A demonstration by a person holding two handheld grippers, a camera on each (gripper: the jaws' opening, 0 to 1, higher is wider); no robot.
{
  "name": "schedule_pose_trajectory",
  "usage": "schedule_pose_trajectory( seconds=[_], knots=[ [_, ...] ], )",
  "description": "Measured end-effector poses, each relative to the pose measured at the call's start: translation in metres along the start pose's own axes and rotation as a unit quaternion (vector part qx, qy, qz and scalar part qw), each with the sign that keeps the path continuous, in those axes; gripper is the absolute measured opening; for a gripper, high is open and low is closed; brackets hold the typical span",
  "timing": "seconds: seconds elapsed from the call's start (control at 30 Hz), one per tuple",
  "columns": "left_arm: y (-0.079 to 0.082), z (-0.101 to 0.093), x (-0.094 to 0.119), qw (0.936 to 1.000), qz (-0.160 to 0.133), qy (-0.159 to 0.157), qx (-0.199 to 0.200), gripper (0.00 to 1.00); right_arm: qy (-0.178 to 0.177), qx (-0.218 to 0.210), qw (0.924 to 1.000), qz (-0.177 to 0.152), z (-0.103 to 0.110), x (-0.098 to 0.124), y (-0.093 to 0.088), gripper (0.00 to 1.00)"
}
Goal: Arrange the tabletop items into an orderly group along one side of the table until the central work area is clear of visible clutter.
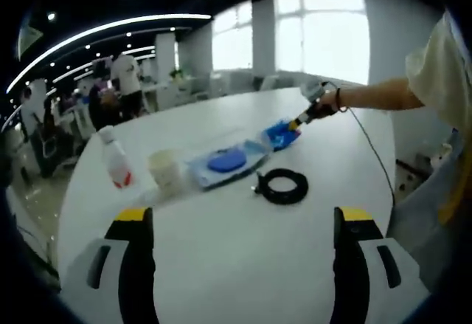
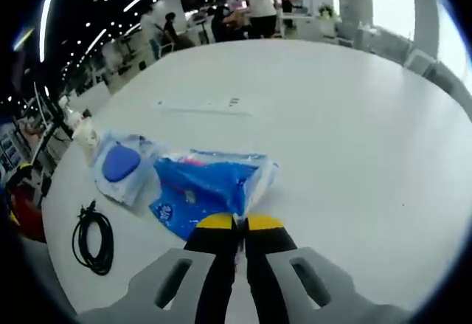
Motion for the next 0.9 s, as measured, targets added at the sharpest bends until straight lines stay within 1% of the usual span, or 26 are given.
schedule_pose_trajectory(
  seconds=[0.03, 0.13, 0.27, 0.33, 0.37, 0.4, 0.43, 0.47, 0.57, 0.63, 0.67, 0.73, 0.8, 0.83, 0.87, 0.9],
  knots=[
    [-0.002, 0.002, 0.001, 1.0000, 0.003, 0.004, 0.002, 0.99, -0.001, 0.000, 1.0000, 0.001, -0.006, -0.004, 0.001, 0.03],
    [-0.004, 0.003, 0.002, 0.9999, 0.012, 0.006, 0.007, 0.99, -0.003, 0.008, 0.9999, 0.008, -0.006, -0.008, -0.002, 0.04],
    [-0.005, 0.004, 0.001, 0.9999, 0.014, 0.006, 0.007, 0.99, -0.007, 0.019, 0.9997, 0.013, -0.013, -0.013, -0.001, 0.06],
    [-0.006, 0.004, 0.001, 0.9999, 0.014, 0.003, 0.009, 0.99, -0.014, 0.031, 0.9993, 0.016, -0.014, -0.014, -0.002, 0.09],
    [-0.005, 0.005, 0.001, 0.9998, 0.009, 0.006, 0.015, 0.99, -0.018, 0.028, 0.9993, 0.017, -0.016, -0.015, -0.002, 0.11],
    [-0.003, 0.005, 0.001, 0.9998, 0.002, 0.007, 0.016, 0.99, -0.027, 0.013, 0.9994, 0.018, -0.016, -0.014, -0.002, 0.13],
    [-0.001, 0.006, 0.002, 0.9998, -0.010, 0.008, 0.018, 0.99, -0.030, 0.010, 0.9994, 0.016, -0.018, -0.014, -0.002, 0.14],
    [0.000, 0.007, 0.002, 0.9997, -0.014, 0.010, 0.018, 0.99, -0.032, 0.012, 0.9993, 0.014, -0.023, -0.016, 0.000, 0.15],
    [0.000, 0.008, 0.002, 0.9997, -0.011, 0.017, 0.017, 0.99, -0.043, 0.006, 0.9990, 0.007, -0.022, -0.012, 0.002, 0.20],
    [-0.001, 0.009, 0.003, 0.9997, -0.005, 0.019, 0.014, 0.99, -0.052, -0.009, 0.9986, 0.001, -0.019, -0.010, 0.003, 0.28],
    [-0.002, 0.009, 0.004, 0.9997, -0.002, 0.019, 0.016, 0.99, -0.053, -0.010, 0.9985, 0.001, -0.019, -0.008, 0.003, 0.32],
    [-0.002, 0.009, 0.003, 0.9996, -0.001, 0.020, 0.020, 0.99, -0.063, -0.011, 0.9979, -0.006, -0.018, -0.006, 0.008, 0.45],
    [-0.002, 0.009, 0.003, 0.9996, 0.000, 0.019, 0.022, 0.99, -0.071, -0.013, 0.9973, -0.015, -0.017, -0.002, 0.012, 0.54],
    [-0.002, 0.008, 0.002, 0.9996, -0.001, 0.018, 0.023, 0.99, -0.071, -0.021, 0.9970, -0.021, -0.015, 0.000, 0.014, 0.56],
    [-0.002, 0.008, 0.001, 0.9995, -0.001, 0.018, 0.025, 0.99, -0.069, -0.042, 0.9963, -0.030, -0.012, 0.001, 0.015, 0.58],
    [-0.004, 0.009, 0.000, 0.9993, 0.001, 0.021, 0.031, 0.99, -0.067, -0.068, 0.9944, -0.045, -0.008, 0.002, 0.019, 0.61]
  ],
)
Point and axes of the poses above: the point that each gripper's makers call its tool centre point, and the gripper's own axes: x roughly backward along the fingers, z roughly to its left, y roughly out of its top, the point moved 9 cm from there along x, roughly backward along the fingers, and after that the axes turned 14 degrees about -z, right-handed, at the moved point
